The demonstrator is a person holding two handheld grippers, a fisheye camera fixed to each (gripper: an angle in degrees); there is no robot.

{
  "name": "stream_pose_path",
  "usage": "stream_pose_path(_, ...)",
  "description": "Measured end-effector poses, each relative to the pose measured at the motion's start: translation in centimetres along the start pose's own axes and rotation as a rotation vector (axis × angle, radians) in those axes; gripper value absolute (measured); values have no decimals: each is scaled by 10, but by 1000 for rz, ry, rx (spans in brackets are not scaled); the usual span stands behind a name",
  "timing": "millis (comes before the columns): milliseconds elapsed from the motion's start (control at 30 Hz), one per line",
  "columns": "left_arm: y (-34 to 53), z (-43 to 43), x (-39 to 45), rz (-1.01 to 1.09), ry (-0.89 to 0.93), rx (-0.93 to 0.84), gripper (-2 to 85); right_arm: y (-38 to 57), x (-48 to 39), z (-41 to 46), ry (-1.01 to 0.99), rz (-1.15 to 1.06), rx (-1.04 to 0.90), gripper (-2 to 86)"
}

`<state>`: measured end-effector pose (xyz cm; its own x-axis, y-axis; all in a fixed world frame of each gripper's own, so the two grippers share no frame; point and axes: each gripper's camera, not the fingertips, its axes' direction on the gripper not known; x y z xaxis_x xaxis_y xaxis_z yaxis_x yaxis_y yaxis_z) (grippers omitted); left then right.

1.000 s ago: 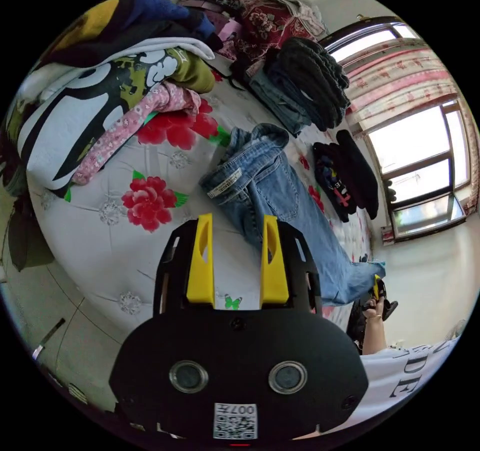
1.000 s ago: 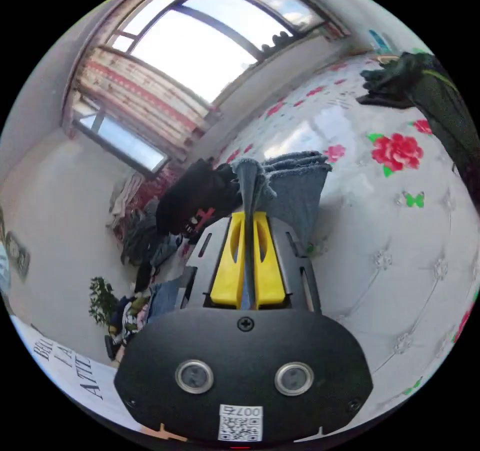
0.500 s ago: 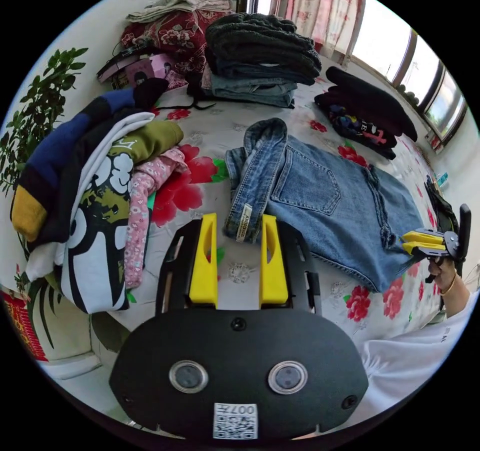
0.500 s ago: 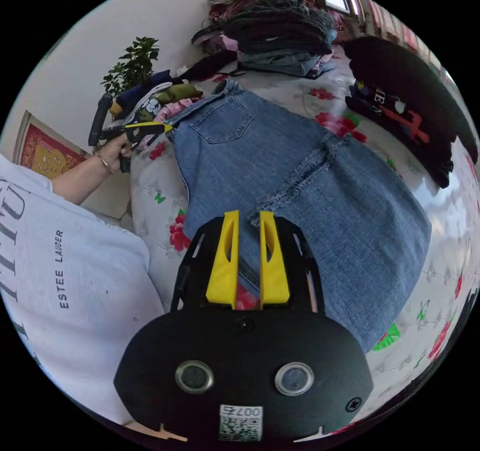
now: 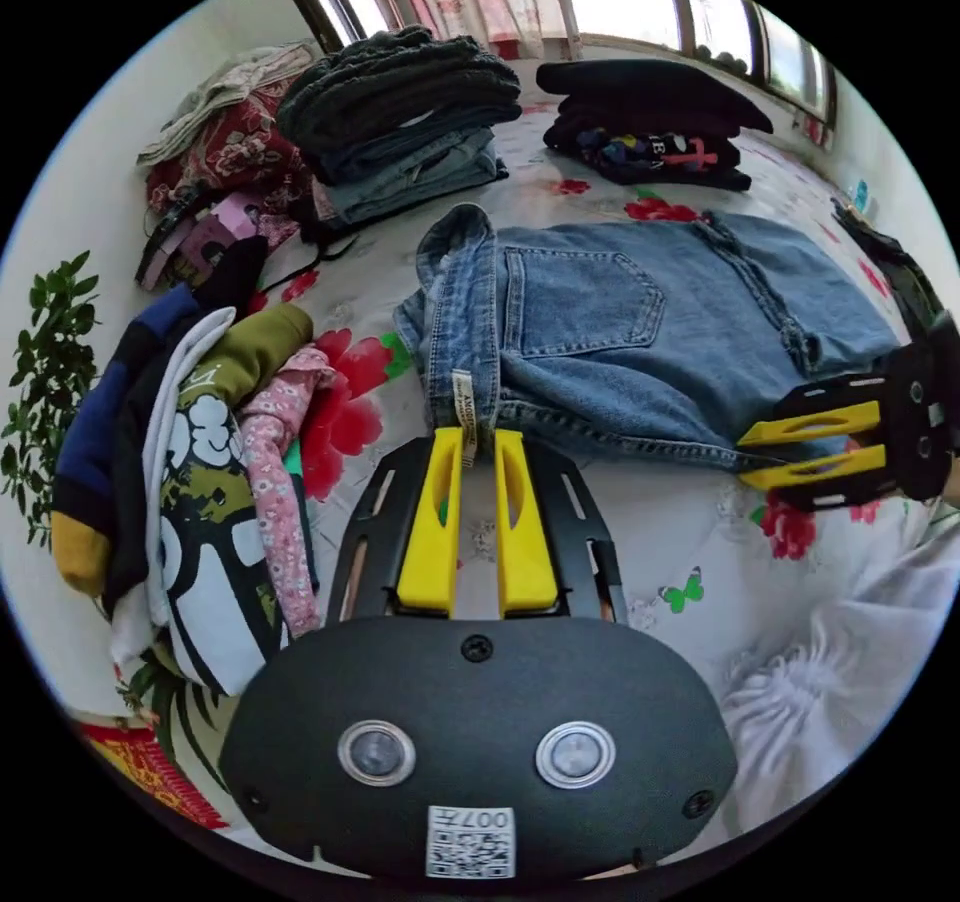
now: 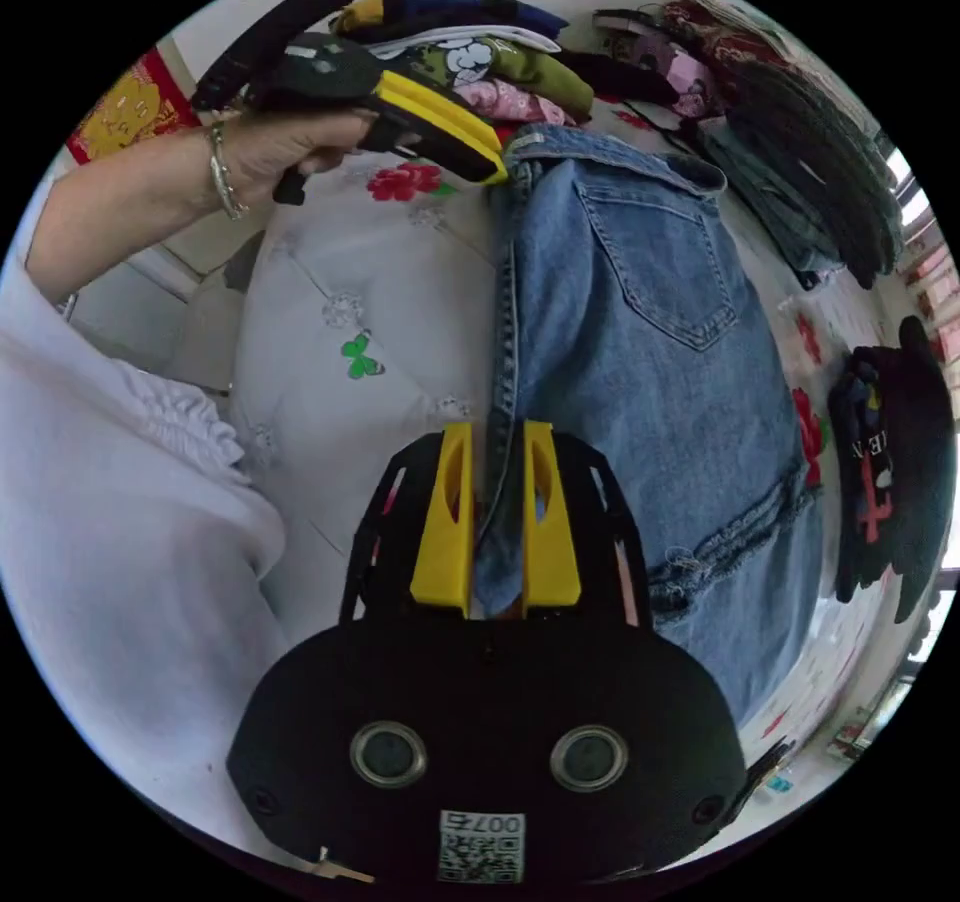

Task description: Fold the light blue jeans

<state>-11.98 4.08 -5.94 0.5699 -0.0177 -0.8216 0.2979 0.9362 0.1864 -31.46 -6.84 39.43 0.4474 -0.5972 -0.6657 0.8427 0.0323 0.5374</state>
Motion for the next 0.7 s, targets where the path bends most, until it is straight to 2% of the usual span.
stream_pose_path(67, 0, -13, -49, 38, 297, 12, 35, 18, 6, 13, -63, -2, 13, 23)
stream_pose_path(167, -4, -33, -110, 51, 589, 20, 18, 48, 27, 34, -187, 57, 18, 5)
stream_pose_path(200, -6, -37, -119, 51, 629, 12, 16, 61, 33, 41, -237, 61, 30, 3)
stream_pose_path(300, -9, -48, -137, 28, 600, -67, 9, 96, 37, 56, -264, 88, 77, -1)
stream_pose_path(367, -2, -42, -142, -149, 591, -166, 2, 112, 38, 69, -249, 103, 77, -1)
stream_pose_path(500, 28, -47, -143, -354, 557, -137, -6, 143, 34, 102, -244, 119, 51, 0)
stream_pose_path(533, 40, -65, -153, -414, 365, -83, -7, 155, 31, 111, -195, 98, 9, 1)
stream_pose_path(567, 49, -89, -170, -402, 270, -23, -7, 162, 31, 113, -184, 91, 11, 2)
stream_pose_path(600, 52, -103, -178, -378, 300, 44, -7, 176, 36, 118, -196, 113, 8, 4)
stream_pose_path(633, 56, -122, -186, -321, 448, 162, -5, 183, 45, 123, -230, 141, -8, 7)
stream_pose_path(667, 55, -127, -181, -281, 530, 155, -2, 184, 49, 124, -240, 154, -5, 10)
stream_pose_path(700, 55, -126, -173, -258, 526, 133, 1, 185, 55, 121, -246, 165, 20, 16)
